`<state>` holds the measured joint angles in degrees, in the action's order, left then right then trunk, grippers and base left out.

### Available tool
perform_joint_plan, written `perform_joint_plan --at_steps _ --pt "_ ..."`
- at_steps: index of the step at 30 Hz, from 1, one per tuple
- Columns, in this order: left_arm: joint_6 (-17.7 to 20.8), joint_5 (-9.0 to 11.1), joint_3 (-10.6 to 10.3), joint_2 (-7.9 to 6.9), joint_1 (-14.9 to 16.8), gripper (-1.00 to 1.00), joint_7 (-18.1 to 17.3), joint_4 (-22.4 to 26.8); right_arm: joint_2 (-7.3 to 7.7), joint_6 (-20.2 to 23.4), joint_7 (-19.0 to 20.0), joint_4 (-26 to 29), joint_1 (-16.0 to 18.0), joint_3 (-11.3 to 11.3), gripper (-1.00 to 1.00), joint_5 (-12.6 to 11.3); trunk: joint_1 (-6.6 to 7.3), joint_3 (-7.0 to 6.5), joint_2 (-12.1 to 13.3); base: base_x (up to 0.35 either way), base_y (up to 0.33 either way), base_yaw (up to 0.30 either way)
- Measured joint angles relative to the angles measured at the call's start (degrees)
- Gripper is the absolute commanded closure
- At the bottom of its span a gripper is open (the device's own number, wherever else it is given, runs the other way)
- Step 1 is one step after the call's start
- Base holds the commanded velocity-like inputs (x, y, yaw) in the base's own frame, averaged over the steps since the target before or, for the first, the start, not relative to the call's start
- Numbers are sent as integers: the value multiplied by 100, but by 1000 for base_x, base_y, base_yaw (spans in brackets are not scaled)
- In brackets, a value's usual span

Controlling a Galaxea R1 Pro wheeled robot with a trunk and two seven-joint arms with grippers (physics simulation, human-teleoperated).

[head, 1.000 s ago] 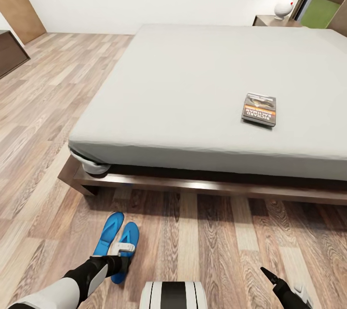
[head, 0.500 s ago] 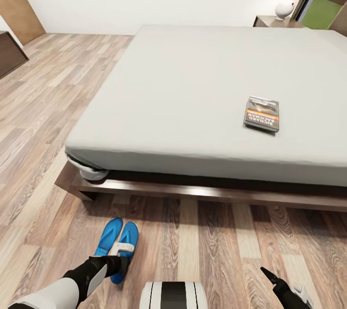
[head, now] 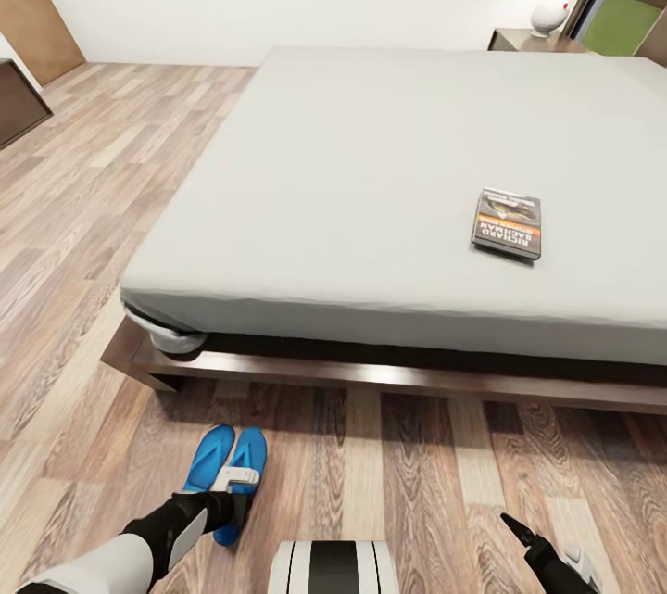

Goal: In the bedroom, move the book from the bed onto either nightstand, and place the two sandals side by side next to the bed.

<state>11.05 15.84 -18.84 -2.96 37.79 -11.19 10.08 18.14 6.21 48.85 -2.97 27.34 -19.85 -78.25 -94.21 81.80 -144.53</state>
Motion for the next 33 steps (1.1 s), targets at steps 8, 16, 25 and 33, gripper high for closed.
perform_joint_plan --at_steps 8,16,25,33 --pt "1 -6 9 -21 0 100 11 0 5 -3 91 0 0 0 -100 3 -21 177 -11 0 0 0" --pt "-7 0 12 -21 0 100 18 1 6 -3 113 0 -24 1 -100 3 -20 178 -11 0 0 0" --pt "-13 6 15 -1 0 100 27 3 1 -4 114 0 -35 0 -100 3 -39 333 -20 0 0 0" --pt "-102 18 37 10 1 100 21 22 -3 -6 115 7 -32 -14 -100 3 -46 400 -24 0 0 0"
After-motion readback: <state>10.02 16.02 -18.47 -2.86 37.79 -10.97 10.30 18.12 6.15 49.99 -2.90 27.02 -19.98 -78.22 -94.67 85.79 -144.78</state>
